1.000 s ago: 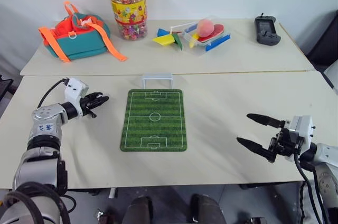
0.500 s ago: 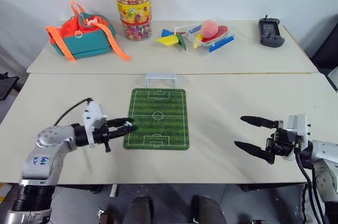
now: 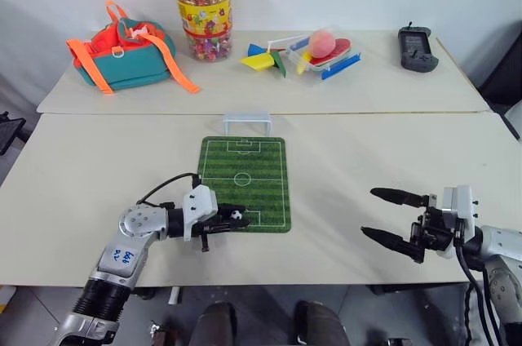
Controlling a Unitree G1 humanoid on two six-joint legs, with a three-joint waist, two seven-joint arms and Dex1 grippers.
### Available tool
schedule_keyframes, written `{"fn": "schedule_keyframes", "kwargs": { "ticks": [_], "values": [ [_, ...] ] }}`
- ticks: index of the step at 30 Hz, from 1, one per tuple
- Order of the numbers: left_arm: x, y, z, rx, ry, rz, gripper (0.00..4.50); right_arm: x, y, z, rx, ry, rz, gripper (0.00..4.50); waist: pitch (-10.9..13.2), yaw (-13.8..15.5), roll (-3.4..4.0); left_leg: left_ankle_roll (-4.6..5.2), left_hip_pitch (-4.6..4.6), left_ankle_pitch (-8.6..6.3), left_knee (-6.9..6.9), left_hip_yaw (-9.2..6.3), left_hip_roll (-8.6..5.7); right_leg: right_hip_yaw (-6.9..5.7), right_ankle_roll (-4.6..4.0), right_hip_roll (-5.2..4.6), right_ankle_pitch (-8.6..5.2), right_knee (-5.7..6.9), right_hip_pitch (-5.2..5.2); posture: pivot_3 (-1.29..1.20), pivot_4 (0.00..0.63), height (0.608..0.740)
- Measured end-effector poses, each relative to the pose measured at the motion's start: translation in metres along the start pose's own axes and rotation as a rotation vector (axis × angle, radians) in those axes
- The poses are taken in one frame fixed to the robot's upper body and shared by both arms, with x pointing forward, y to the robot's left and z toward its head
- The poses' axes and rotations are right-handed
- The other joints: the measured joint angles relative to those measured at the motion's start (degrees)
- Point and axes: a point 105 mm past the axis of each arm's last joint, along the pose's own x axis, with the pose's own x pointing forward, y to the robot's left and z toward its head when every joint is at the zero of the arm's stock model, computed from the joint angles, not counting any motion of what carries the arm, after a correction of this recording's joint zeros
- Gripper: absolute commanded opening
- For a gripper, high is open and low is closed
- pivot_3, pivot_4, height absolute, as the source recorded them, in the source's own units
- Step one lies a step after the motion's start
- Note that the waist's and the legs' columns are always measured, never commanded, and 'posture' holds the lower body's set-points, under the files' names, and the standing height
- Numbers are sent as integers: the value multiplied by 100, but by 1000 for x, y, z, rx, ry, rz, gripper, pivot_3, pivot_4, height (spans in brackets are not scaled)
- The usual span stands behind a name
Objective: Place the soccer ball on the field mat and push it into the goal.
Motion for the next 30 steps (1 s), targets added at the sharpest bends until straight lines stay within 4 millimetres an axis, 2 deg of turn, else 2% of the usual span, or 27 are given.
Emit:
{"fn": "schedule_keyframes", "kwargs": {
  "ticks": [7, 13, 30],
  "values": [
    [1, -1, 4, 32, -6, -36, 863, 1, -1, 0, -6, 1, -24, 4500, 0, 0, 0, 4, -1, -4, 5, 9, 1, 10, 0, 0, 0, -12, -6, 0, 150, 740],
    [0, -4, -1, 30, 3, -64, 863, 0, -1, -1, -8, 9, -39, 4500, 0, -2, 0, 2, -1, -5, 5, 14, 3, 13, -1, 1, 0, -11, -11, 0, 150, 740],
    [1, 1, -1, 57, 8, -73, 863, 0, -2, -1, -25, 15, -47, 4500, 0, -1, 1, 3, 0, -6, 11, 18, 3, 18, -2, 1, 1, -7, -11, 0, 150, 740]
  ]
}}
